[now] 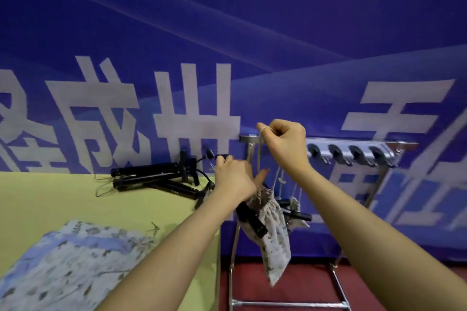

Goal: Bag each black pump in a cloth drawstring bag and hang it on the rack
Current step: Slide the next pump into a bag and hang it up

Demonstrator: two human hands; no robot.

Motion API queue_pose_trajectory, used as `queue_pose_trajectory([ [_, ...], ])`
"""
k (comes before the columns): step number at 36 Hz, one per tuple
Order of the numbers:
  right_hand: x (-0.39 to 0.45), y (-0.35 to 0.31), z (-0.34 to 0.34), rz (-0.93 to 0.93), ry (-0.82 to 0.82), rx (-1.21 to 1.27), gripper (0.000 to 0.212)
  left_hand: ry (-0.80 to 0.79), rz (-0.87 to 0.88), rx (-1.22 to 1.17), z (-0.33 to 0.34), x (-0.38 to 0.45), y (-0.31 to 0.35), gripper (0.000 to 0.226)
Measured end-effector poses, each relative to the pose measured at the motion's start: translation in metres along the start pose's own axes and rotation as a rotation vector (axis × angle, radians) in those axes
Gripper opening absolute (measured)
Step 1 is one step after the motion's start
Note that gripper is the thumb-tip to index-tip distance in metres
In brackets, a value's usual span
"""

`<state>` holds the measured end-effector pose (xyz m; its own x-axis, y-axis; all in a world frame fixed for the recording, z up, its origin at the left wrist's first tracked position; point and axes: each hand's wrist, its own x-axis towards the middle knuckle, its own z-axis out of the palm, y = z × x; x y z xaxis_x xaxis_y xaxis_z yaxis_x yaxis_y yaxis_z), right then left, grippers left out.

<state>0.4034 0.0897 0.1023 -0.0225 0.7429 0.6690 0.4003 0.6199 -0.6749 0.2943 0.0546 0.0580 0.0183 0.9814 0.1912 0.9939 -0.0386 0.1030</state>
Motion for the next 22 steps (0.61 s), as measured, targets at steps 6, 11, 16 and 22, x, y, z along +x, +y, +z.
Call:
queue_pose_trajectory([
  [6,-0.035,0.056,-0.046,0.133,-0.069,-0.089,0.05,-0.1,-0.001,-0.192,0.028,-0.009,0.055,0.05],
  [11,-0.057,0.097,-0.074,0.238,-0.105,-0.182,0.054,-0.187,-0.024,-0.347,0.057,-0.002,0.086,0.04],
  [16,-0.067,0.133,-0.093,0.273,-0.169,-0.235,0.049,-0.31,-0.022,-0.496,0.081,0.017,0.107,0.036],
  [22,-0.061,0.172,-0.111,0.329,-0.266,-0.261,0.031,-0.363,0.004,-0.623,0.116,0.051,0.128,0.039],
])
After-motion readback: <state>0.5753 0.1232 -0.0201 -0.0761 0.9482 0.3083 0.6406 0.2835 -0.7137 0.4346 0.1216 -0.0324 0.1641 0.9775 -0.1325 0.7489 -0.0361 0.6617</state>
